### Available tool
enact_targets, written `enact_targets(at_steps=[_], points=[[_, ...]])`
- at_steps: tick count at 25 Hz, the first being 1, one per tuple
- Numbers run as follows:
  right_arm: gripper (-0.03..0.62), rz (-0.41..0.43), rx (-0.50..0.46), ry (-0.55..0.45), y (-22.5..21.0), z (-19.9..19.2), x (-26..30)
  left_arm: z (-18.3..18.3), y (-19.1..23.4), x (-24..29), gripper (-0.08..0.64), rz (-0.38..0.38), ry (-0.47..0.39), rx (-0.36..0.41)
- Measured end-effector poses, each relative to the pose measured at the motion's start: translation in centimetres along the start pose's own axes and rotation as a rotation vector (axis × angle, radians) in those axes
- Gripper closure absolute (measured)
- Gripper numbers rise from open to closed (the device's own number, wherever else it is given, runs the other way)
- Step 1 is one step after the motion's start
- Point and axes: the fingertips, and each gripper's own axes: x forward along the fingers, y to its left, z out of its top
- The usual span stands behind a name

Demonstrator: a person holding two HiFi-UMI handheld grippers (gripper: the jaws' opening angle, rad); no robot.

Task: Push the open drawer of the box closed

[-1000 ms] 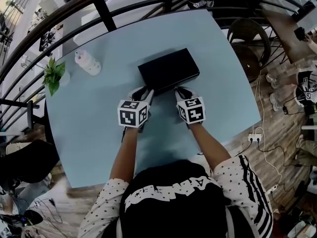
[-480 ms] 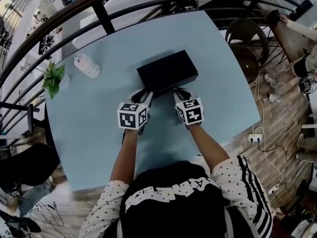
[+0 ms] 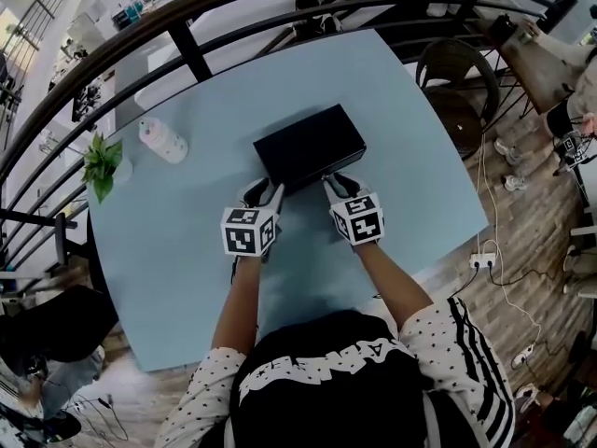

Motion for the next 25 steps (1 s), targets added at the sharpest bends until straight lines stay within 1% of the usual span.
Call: enact_targets(at_steps=[3,6,11,14,17,20,25], points=[[0.508,-0.007,0.011,-0.033,-0.1,0.5,-1.1,0.3,-0.1,-0.5,0.560,0.014,-0.024,-0.014],[0.509,-0.010,0.019,-0.069,0.0,1.2,-2.2,0.9,-0.2,-1.2,0.560,0.025,-0.052,-0.006],[0.564,-0.005,0.034,-0.135,0.6,2.4,-4.0,2.4,-0.6,-2.7,0.560,0.053,-0.125,0.038],[0.595,0.005,0.040,-0.176,1.2,3.3,-5.3,2.9,-1.9,-3.6,0.560,0.020,-0.145,0.066],[0.595,0.025,0.046,-0.216,1.9,4.1,-7.1,3.6,-3.8,-4.6,0.560,-0.018,-0.183,0.105],[0.595,0.056,0.053,-0.264,2.8,5.1,-8.8,4.7,-5.5,-6.1,0.560,-0.036,-0.226,0.154],[0.595,0.078,0.049,-0.329,4.1,6.3,-11.6,5.9,-7.6,-8.6,0.560,-0.057,-0.282,0.171]])
